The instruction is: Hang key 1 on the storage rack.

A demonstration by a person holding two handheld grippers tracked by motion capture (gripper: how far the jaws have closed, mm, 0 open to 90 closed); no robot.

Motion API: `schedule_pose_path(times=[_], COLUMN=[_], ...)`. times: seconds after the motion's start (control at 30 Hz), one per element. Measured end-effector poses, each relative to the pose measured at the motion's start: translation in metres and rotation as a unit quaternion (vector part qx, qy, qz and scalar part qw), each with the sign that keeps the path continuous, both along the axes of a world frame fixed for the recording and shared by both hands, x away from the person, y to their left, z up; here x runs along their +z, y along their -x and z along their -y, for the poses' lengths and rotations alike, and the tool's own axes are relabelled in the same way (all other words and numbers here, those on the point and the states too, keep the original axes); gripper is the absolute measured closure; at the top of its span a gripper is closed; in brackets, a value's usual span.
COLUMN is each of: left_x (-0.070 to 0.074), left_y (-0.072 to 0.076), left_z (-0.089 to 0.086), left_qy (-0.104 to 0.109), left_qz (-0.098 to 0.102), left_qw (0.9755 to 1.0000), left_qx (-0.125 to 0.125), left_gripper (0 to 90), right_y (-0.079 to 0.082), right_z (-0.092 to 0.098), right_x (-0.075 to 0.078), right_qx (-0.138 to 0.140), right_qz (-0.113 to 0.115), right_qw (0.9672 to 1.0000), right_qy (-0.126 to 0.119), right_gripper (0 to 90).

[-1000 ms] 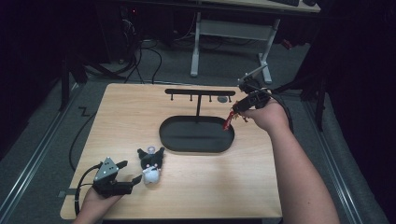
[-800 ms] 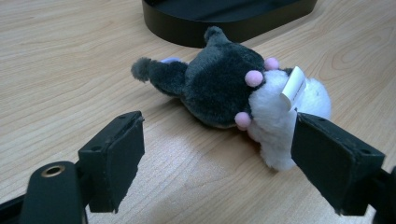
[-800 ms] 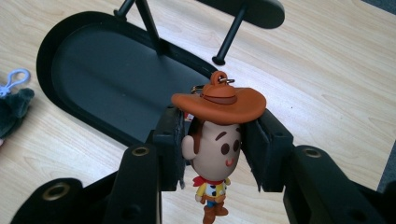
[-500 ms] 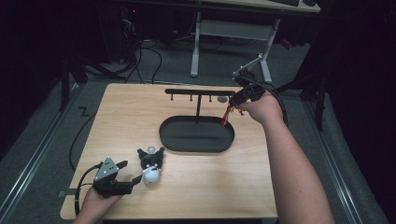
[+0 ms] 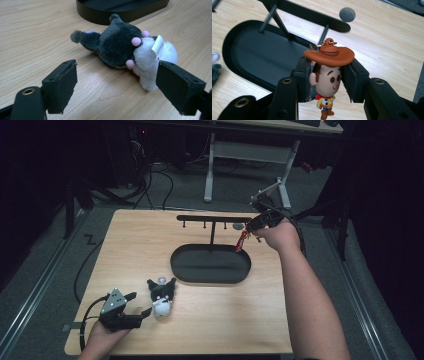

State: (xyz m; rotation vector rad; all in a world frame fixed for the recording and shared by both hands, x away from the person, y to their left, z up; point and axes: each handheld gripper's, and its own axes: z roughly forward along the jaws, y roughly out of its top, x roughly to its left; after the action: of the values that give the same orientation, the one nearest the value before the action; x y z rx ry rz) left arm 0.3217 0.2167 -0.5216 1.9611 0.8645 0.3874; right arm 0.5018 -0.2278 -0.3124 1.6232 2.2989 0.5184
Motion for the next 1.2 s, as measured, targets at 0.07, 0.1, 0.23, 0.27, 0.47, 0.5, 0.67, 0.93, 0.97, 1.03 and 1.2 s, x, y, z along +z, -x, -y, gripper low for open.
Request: schedule_pose_path(times=[0.07,0.1,0.23,0.27,0.47,0.5,0.67,0.93,0.97,1.03,1.2], left_x=[0.0,0.0,0.0,0.0,0.0,0.0,0.001,0.0,0.0,-0.001,-0.003], left_y=[0.0,0.0,0.0,0.0,0.0,0.0,0.0,-0.001,-0.001,-0.002,-0.005], left_z=[0.0,0.0,0.001,0.001,0.001,0.001,0.001,0.004,0.004,0.004,0.005], left_qy=[0.0,0.001,0.0,0.0,-0.001,-0.001,0.004,-0.002,-0.001,0.004,0.015], left_qz=[0.001,0.001,0.001,0.001,0.0,0.0,0.002,-0.005,-0.005,-0.01,-0.027], left_qw=[1.0,1.0,1.0,1.0,1.0,1.0,1.0,1.0,1.0,0.9999,0.9995], left_qx=[0.0,0.0,0.0,0.0,-0.001,-0.001,-0.002,-0.004,-0.004,-0.001,0.003], left_gripper=[17.9,17.9,17.9,17.9,17.9,17.9,17.9,19.9,20.5,21.4,24.8], right_y=[0.001,0.001,0.004,0.004,0.006,0.006,0.013,0.045,0.049,0.058,0.085], right_z=[0.003,0.005,0.012,0.014,0.019,0.019,0.021,0.024,0.025,0.025,0.024], right_x=[-0.003,-0.004,-0.013,-0.015,-0.031,-0.033,-0.045,-0.061,-0.065,-0.071,-0.089], right_qx=[-0.005,-0.006,-0.014,-0.015,-0.024,-0.025,-0.023,-0.017,-0.013,-0.012,0.008], right_qz=[-0.001,-0.003,-0.007,-0.009,-0.021,-0.024,-0.023,0.014,0.019,0.029,0.058], right_qw=[1.0,1.0,0.9999,0.9998,0.9994,0.9993,0.9993,0.9997,0.9996,0.9994,0.9981], right_qy=[-0.002,-0.003,-0.006,-0.007,-0.01,-0.011,-0.015,-0.013,-0.016,-0.017,-0.015], right_gripper=[60.3,60.3,60.0,59.9,54.7,52.1,42.7,40.9,40.4,39.8,39.1])
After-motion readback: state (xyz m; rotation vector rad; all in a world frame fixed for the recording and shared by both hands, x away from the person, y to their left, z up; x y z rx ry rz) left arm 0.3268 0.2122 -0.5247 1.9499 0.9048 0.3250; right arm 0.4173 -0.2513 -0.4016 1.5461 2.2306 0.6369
